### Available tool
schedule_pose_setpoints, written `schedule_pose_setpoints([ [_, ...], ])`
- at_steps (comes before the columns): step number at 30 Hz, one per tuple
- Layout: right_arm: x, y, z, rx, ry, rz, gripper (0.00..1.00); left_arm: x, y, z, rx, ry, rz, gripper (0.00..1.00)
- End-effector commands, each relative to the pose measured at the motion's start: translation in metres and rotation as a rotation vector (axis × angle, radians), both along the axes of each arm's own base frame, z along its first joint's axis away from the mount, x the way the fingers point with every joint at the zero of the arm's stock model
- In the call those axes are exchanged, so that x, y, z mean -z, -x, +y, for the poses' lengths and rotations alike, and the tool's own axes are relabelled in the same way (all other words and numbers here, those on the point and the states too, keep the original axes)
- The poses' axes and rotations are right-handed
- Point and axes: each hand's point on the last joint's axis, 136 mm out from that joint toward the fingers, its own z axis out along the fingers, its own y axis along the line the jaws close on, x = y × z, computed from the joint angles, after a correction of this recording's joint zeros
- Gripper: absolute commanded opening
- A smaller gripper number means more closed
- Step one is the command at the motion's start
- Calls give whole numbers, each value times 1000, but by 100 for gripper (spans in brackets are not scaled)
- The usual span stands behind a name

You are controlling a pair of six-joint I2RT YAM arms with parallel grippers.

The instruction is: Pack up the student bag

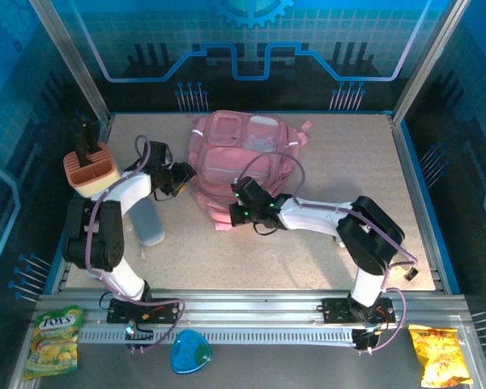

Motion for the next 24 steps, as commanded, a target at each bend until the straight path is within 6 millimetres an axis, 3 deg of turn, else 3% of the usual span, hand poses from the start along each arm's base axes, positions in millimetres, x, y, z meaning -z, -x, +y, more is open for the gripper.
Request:
schedule_pose_setpoints([
  [1, -15, 5, 40, -92, -109, 16, 0, 3, 40, 10, -52, -32, 93, 56],
  [4, -14, 3, 48, -104, -122, 23, 0, 2, 59, 2, -53, -2, 124, 59],
  [8, -12, 4, 51, -109, -123, 34, 0, -4, 68, -23, 9, 19, 123, 62],
  [12, -9, 4, 48, -100, -114, 38, 0, -5, 66, -38, 8, 26, 94, 62],
  [24, -6, 7, 45, -97, -107, 43, 0, 19, 60, -48, -60, -4, 148, 61],
])
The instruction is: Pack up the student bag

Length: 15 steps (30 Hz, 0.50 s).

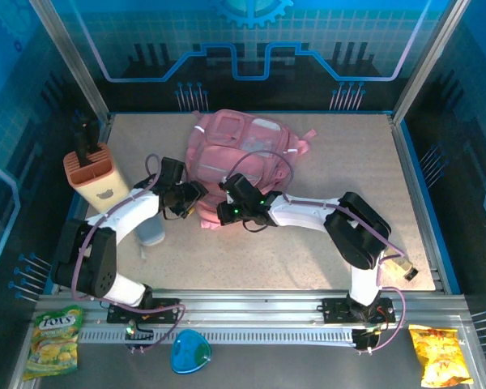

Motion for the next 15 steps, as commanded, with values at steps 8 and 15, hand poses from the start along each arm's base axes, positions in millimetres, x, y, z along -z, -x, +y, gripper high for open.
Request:
schedule_pose_setpoints([
  [8, 0, 8, 5, -21, -10, 2, 0, 23, -14, -3, -15, -45, 54, 61],
  [15, 9, 5, -39, 35, 134, -51, 0, 37, -22, -3, 0, -66, 71, 48],
])
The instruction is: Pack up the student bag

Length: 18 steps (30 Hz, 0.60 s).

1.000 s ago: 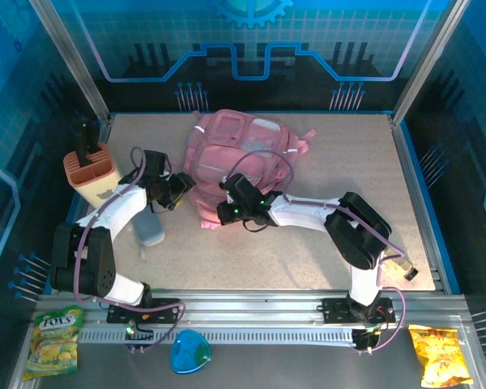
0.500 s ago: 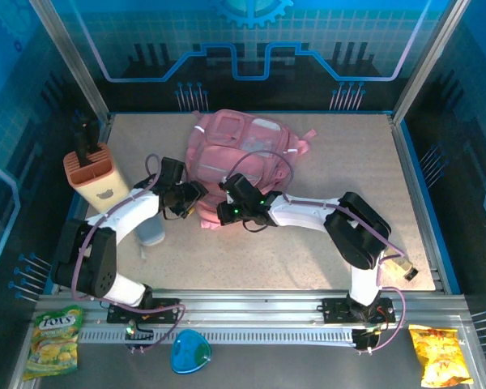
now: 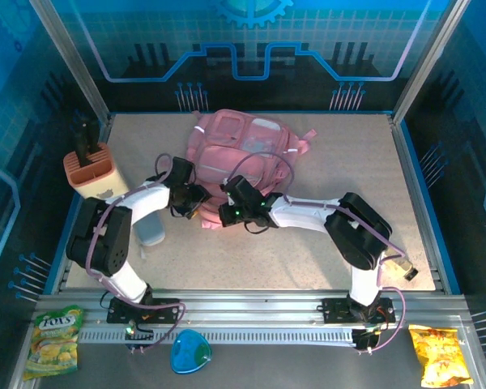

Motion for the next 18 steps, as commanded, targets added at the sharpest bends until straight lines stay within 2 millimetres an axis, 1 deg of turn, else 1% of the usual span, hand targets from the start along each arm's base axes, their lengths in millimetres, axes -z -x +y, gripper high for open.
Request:
schedule_pose_setpoints([
  [1, 2, 4, -37, 36, 110, -37, 0, 0, -11, 2, -5, -29, -24, 44],
  [6, 6, -2, -93, 130, 178, -52, 0, 5, -9, 13, -24, -46, -23, 24],
  [7, 8, -4, -102, 147, 186, -50, 0, 5, -9, 14, -25, -47, -23, 22],
  [9, 9, -8, -122, 184, 201, -47, 0, 5, -8, 17, -27, -47, -21, 20],
  [12, 6, -17, -143, 234, 213, -51, 0, 3, -6, 22, -30, -55, -23, 20],
  [15, 2, -30, -156, 272, 211, -52, 0, -3, -4, 26, -19, -73, -33, 20],
  [18, -3, -44, -161, 288, 197, -55, 0, -12, -2, 27, 23, -95, -50, 23],
])
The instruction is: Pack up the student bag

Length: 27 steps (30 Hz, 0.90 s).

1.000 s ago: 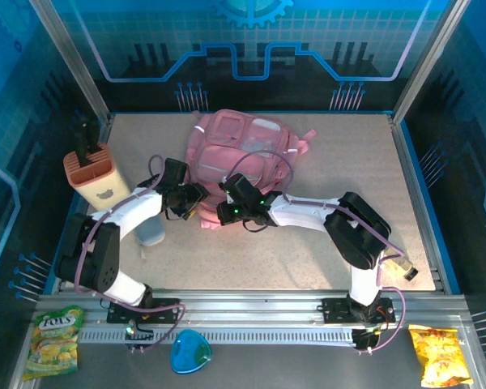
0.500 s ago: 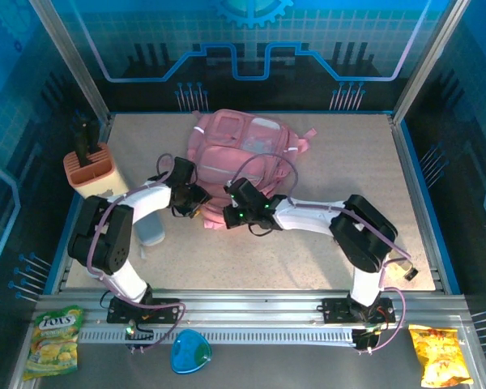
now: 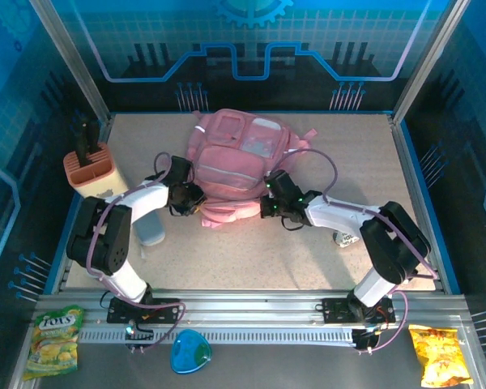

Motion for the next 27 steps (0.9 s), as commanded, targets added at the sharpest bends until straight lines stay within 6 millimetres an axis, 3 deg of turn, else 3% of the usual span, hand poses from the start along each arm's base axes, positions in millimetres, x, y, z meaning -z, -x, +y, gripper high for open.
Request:
schedule_pose_setpoints([
  [1, -6, -13, -20, 34, 46, -5, 0, -11, 4, 20, 35, -92, -34, 25],
  [6, -26, -20, -3, -45, -14, -54, 0, -34, 10, 10, 232, -120, -94, 48],
  [10, -34, -16, 6, -92, -70, -66, 0, -56, 13, -7, 383, -166, -167, 56],
  [15, -32, -11, 7, -99, -112, -52, 0, -83, 10, -56, 598, -141, -325, 60],
  [21, -27, -9, -1, -67, -139, -35, 0, -86, 6, -112, 824, -164, -422, 62],
  [24, -28, -11, -2, -54, -160, -35, 0, -81, 5, -131, 933, -198, -447, 62],
  [25, -17, -5, -7, -48, -152, -8, 0, -79, 5, -136, 970, -214, -455, 62],
  [27, -13, -4, -9, -42, -159, 3, 0, -76, 5, -145, 1034, -233, -460, 62],
])
